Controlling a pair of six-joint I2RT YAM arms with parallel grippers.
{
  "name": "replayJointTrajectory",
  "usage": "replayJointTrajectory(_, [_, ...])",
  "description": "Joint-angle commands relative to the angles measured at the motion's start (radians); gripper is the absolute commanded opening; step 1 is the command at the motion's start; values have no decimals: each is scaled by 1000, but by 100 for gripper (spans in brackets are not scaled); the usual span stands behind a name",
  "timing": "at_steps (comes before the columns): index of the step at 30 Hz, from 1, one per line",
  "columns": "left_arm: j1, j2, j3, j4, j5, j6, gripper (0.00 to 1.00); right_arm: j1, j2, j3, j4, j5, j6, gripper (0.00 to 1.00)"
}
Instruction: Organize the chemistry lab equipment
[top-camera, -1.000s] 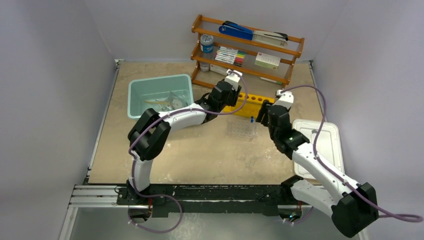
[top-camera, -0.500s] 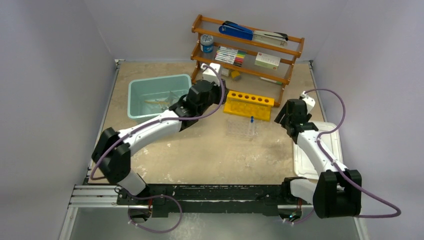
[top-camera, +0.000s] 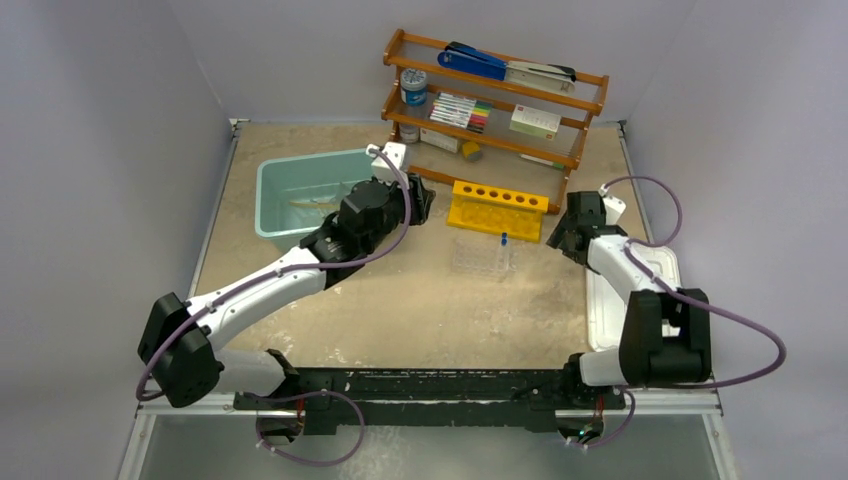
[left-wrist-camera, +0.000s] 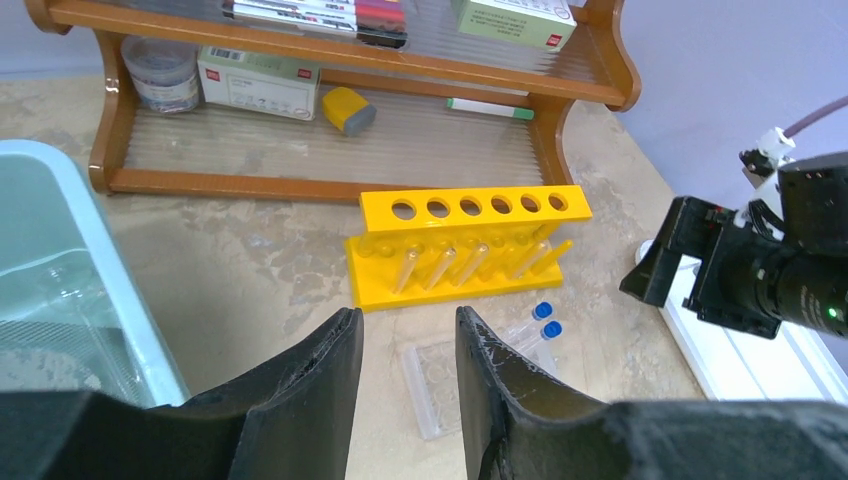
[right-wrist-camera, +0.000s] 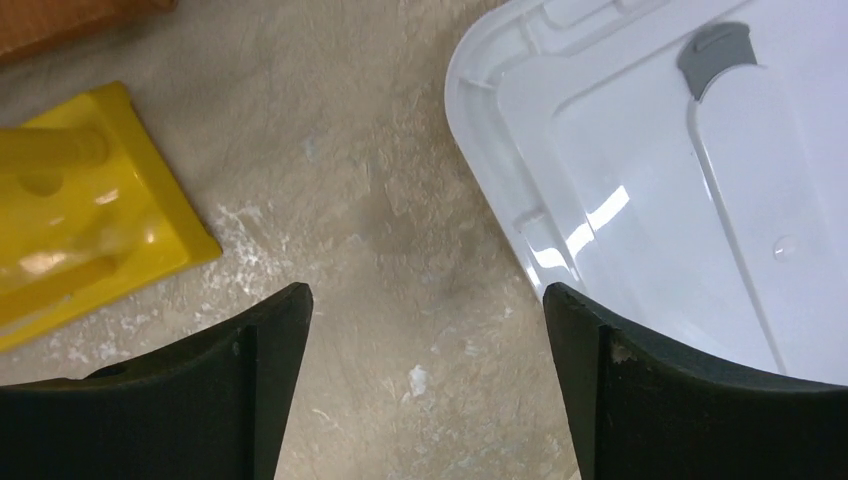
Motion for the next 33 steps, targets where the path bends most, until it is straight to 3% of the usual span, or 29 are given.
replayJointTrajectory(1, [2, -72, -19, 16, -29, 7, 38, -7, 74, 116, -88, 85, -3, 89])
replayJointTrajectory(6, [2, -118, -34, 13, -50, 48, 38, -22, 140, 147, -99, 102, -9, 90])
replayJointTrajectory(12, [3, -159, -43, 22, -58, 70, 38, -110, 236, 155, -55, 4, -29, 87])
replayJointTrajectory(18, [2, -157, -60, 21, -76, 73, 38, -123, 316, 152, -26, -41, -33, 68])
replayJointTrajectory(19, [2, -158, -62, 20, -79, 73, 38, -122, 322, 155, -25, -43, -36, 61])
replayJointTrajectory(20, [2, -159, -64, 21, -80, 74, 38, -123, 321, 156, -21, -46, -40, 45])
replayJointTrajectory(22, [2, -159, -65, 24, -84, 75, 38, -122, 312, 151, -17, -45, -38, 24])
replayJointTrajectory(26, [2, -153, -63, 25, -81, 76, 37, -123, 274, 142, -22, -19, -26, 3])
replayJointTrajectory(33, [3, -146, -63, 20, -74, 67, 37, -122, 140, 164, -64, 31, -13, 0])
